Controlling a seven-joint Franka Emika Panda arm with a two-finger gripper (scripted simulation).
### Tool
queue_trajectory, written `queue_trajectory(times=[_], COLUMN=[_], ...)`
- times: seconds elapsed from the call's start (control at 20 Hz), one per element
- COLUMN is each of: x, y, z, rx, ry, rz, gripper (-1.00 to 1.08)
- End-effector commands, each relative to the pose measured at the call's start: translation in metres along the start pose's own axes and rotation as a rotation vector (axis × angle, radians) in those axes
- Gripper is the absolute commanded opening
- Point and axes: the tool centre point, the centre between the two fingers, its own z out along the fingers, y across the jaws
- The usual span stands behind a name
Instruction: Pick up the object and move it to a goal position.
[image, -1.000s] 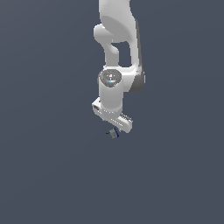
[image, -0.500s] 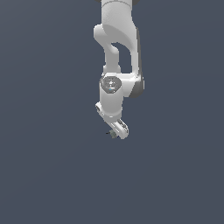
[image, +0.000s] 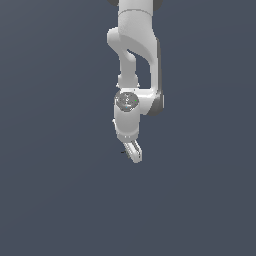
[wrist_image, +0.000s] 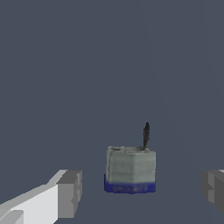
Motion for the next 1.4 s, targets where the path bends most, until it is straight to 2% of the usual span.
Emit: queue_trajectory(times=[0.0,0.55,1.05,1.3,1.35], x=[0.0,0.001,0.0,0.001,0.001], y=[0.0,0.0,0.001,0.0,0.0], z=[0.003,0.009,0.049,0.056,0.056], rx=[0.001,0.001,0.001,0.001,0.001], ry=[0.002,0.004,0.004,0.004,0.004], rz=[0.034,0.065,0.069,0.07,0.07], gripper=[1.0,1.0,1.0,1.0,-1.0])
